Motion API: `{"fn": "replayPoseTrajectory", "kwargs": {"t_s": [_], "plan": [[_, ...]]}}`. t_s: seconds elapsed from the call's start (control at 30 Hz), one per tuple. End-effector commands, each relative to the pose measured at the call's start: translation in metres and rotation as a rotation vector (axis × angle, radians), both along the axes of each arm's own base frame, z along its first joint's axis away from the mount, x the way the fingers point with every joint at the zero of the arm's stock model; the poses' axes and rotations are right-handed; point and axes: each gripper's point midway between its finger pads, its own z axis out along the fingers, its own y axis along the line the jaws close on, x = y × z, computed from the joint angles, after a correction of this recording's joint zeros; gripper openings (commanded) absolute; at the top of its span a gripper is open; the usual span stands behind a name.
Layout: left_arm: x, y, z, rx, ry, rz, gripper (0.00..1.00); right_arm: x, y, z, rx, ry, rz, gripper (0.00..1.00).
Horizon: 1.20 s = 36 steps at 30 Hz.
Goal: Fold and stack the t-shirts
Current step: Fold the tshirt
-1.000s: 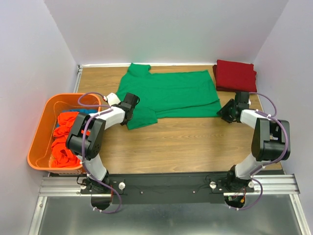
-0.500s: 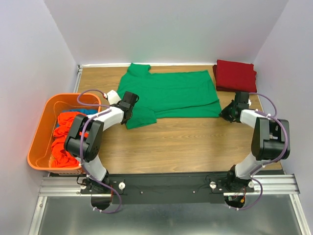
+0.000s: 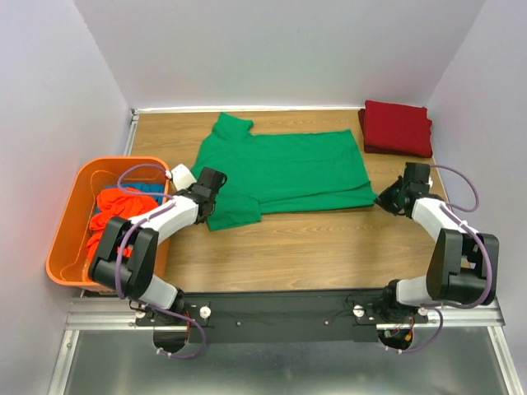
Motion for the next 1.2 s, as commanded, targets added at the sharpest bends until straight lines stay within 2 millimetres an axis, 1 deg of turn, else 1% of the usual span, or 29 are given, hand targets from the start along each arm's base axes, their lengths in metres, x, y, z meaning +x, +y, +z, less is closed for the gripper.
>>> {"fn": "replayPoseTrajectory", "kwargs": {"t_s": [0.0,0.17,0.2,0.27,0.37,0.43,0.5,0.57,0.6,0.63,0.67,0.7,0.73,0.77,0.8,0.83,0.87,0.93,0.97,1.0,1.03,1.07,1.1,1.13,1.17], "plan": [[-0.016,0.007,0.008,-0.013,-0.016,0.028,0.0,-0.026,-0.012,-0.006,-0.012,0.082,-0.047,0.02],[-0.03,0.0,0.008,-0.07,-0.019,0.013,0.0,-0.045,-0.013,-0.012,0.008,0.131,-0.058,0.02],[-0.035,-0.001,0.004,-0.072,-0.006,0.006,0.0,-0.046,-0.014,-0.01,0.007,0.125,-0.061,0.02],[-0.039,-0.003,0.003,-0.09,-0.008,0.01,0.0,-0.053,-0.014,-0.013,0.014,0.135,-0.067,0.02],[-0.049,-0.004,-0.006,-0.102,0.011,0.01,0.0,-0.057,-0.017,-0.013,0.008,0.134,-0.075,0.02],[-0.05,-0.005,-0.007,-0.108,0.01,0.01,0.0,-0.058,-0.018,-0.013,0.009,0.138,-0.076,0.03],[-0.051,-0.005,-0.009,-0.111,0.013,0.005,0.0,-0.058,-0.018,-0.013,0.011,0.137,-0.066,0.11],[-0.048,-0.009,-0.005,-0.122,0.004,-0.023,0.0,-0.056,-0.011,-0.011,0.034,0.129,-0.027,0.24],[-0.046,-0.011,-0.001,-0.123,-0.005,-0.035,0.04,-0.054,-0.006,-0.008,0.049,0.114,0.021,0.37],[-0.044,-0.013,0.003,-0.132,-0.016,-0.048,0.1,-0.052,-0.003,-0.006,0.054,0.102,0.043,0.44],[-0.04,-0.016,0.011,-0.141,-0.043,-0.067,0.26,-0.048,-0.001,0.0,0.055,0.071,0.067,0.6],[-0.037,-0.018,0.017,-0.147,-0.062,-0.08,0.34,-0.045,0.002,0.005,0.057,0.048,0.096,0.64],[-0.036,-0.018,0.021,-0.144,-0.069,-0.09,0.46,-0.045,0.007,0.009,0.062,0.025,0.137,0.68],[-0.035,-0.02,0.03,-0.153,-0.092,-0.103,0.67,-0.04,0.009,0.02,0.055,-0.028,0.151,0.73],[-0.033,-0.021,0.035,-0.152,-0.099,-0.123,0.69,-0.04,0.015,0.024,0.068,-0.055,0.183,0.77],[-0.033,-0.021,0.038,-0.151,-0.106,-0.128,0.71,-0.038,0.017,0.03,0.059,-0.08,0.196,0.77],[-0.032,-0.023,0.046,-0.158,-0.12,-0.137,0.77,-0.035,0.026,0.037,0.047,-0.105,0.228,0.77],[-0.032,-0.026,0.052,-0.165,-0.127,-0.163,0.77,-0.033,0.038,0.043,0.018,-0.121,0.262,0.77],[-0.031,-0.027,0.057,-0.172,-0.139,-0.174,0.77,-0.033,0.061,0.047,0.009,-0.131,0.33,0.76],[-0.031,-0.029,0.06,-0.177,-0.144,-0.184,0.77,-0.034,0.074,0.049,0.001,-0.14,0.361,0.74],[-0.032,-0.031,0.06,-0.183,-0.144,-0.196,0.77,-0.035,0.091,0.052,0.005,-0.152,0.39,0.72],[-0.032,-0.033,0.064,-0.194,-0.154,-0.207,0.77,-0.039,0.123,0.054,-0.003,-0.177,0.469,0.7],[-0.033,-0.035,0.066,-0.202,-0.161,-0.214,0.77,-0.042,0.14,0.054,0.004,-0.191,0.507,0.66],[-0.034,-0.037,0.067,-0.208,-0.165,-0.227,0.77,-0.044,0.155,0.05,0.018,-0.189,0.52,0.64],[-0.034,-0.04,0.07,-0.221,-0.173,-0.24,0.76,-0.052,0.187,0.052,0.03,-0.22,0.607,0.62]]}}
